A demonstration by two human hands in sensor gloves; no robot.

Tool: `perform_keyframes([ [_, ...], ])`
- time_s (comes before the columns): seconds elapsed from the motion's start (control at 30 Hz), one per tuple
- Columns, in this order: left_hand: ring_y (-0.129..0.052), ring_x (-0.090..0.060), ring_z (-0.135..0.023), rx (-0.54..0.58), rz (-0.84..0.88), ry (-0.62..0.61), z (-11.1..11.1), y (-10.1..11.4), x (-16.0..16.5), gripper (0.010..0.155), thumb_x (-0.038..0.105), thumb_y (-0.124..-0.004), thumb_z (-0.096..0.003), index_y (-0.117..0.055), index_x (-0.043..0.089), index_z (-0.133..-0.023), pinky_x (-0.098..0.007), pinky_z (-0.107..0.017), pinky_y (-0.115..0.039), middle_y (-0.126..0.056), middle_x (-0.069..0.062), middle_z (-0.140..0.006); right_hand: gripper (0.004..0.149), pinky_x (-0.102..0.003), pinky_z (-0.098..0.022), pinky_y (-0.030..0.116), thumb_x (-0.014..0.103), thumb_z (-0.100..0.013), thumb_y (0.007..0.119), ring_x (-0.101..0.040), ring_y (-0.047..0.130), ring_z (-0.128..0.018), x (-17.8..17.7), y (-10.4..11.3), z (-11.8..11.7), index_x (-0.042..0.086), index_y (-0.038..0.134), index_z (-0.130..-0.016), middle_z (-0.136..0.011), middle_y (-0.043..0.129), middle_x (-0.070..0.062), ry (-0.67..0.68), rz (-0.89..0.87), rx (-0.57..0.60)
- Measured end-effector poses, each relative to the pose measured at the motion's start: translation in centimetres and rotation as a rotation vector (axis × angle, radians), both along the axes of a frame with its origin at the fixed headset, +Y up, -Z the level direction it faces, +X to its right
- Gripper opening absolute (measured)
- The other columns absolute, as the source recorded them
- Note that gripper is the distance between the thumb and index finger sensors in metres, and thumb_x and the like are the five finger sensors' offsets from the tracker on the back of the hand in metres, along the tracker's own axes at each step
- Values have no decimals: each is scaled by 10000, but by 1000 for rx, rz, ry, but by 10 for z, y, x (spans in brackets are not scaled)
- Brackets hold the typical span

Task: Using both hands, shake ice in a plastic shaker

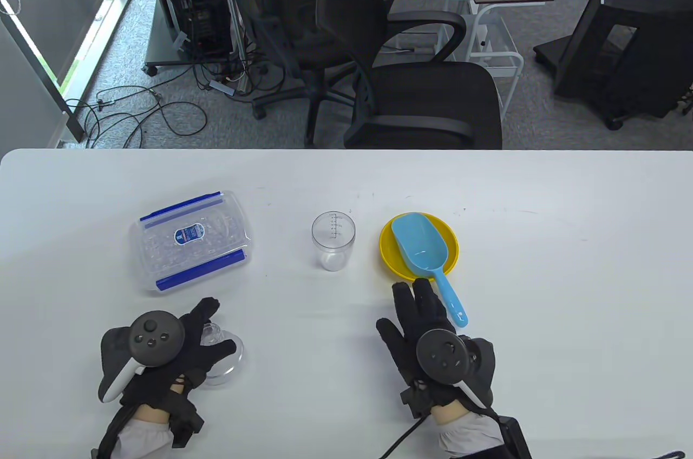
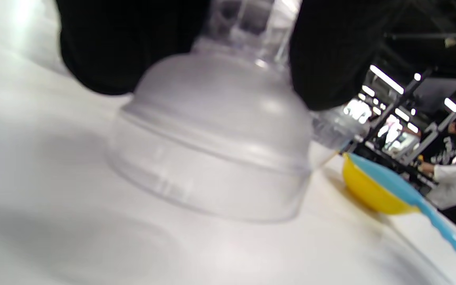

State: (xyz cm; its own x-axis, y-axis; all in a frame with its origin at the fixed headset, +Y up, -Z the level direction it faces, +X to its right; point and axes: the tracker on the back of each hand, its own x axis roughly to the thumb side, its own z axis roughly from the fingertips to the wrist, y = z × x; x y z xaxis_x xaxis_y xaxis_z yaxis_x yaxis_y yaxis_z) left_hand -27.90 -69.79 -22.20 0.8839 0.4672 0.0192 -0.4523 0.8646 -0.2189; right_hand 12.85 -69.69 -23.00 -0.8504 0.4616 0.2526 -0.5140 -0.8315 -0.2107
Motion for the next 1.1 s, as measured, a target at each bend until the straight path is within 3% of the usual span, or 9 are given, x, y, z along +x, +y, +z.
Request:
perform_keyframes([
  [0.17, -885, -484, -873, -94, -167, -114, -4, -8, 13, 616, 422, -943, -522, -764, 197, -1067, -559, -544, -875, -785, -248, -1008, 636, -657, -598, 649, 394, -504, 821, -571, 647, -876, 0, 4, 8, 76, 630, -1021, -1051, 510, -334, 76, -13, 24],
  [0.43, -850, -495, -911, -201, -263, -83, -9, -19, 15, 572, 331, -975, -497, -799, 135, -1005, -569, -585, -860, -743, -256, -1038, 634, -645, -586, 674, 405, -502, 818, -561, 682, -859, 0, 5, 13, 78, 642, -1015, -1040, 543, -334, 119, -9, 21],
  [0.7, -787, -492, -945, -234, -311, -66, -11, -23, 18, 588, 351, -967, -497, -757, 157, -1010, -594, -616, -800, -681, -254, -1075, 639, -643, -584, 678, 414, -501, 817, -558, 690, -855, -1, 5, 13, 77, 641, -1015, -1037, 552, -333, 133, -15, 16],
  [0.77, -747, -511, -958, -235, -276, -79, -11, -23, 18, 691, 437, -964, -496, -720, 124, -1062, -631, -638, -753, -635, -283, -1089, 640, -647, -585, 676, 416, -500, 818, -560, 690, -855, -1, 4, 12, 77, 642, -1015, -1037, 553, -333, 138, -11, 14],
  [0.8, -713, -533, -971, -224, -271, -73, -10, -21, 18, 813, 480, -953, -495, -622, 85, -1125, -658, -647, -725, -581, -309, -1107, 642, -649, -583, 677, 417, -499, 819, -560, 692, -854, -1, 4, 12, 76, 644, -1014, -1036, 556, -333, 140, -9, 13],
  [0.87, -641, -560, -1007, -148, -265, -48, -9, -10, 19, 905, 522, -929, -504, -516, 82, -1179, -711, -672, -655, -517, -319, -1139, 646, -649, -581, 680, 418, -496, 826, -558, 699, -852, -2, 4, 13, 76, 646, -1013, -1035, 564, -331, 147, -2, 10],
  [1.1, -404, -629, -1079, -30, -341, 36, -20, 48, 19, 961, 546, -897, -530, -381, 128, -1225, -802, -700, -486, -334, -340, -1219, 645, -650, -576, 686, 423, -494, 829, -554, 714, -845, -4, 5, 13, 76, 655, -1009, -1029, 580, -330, 155, 2, -3],
])
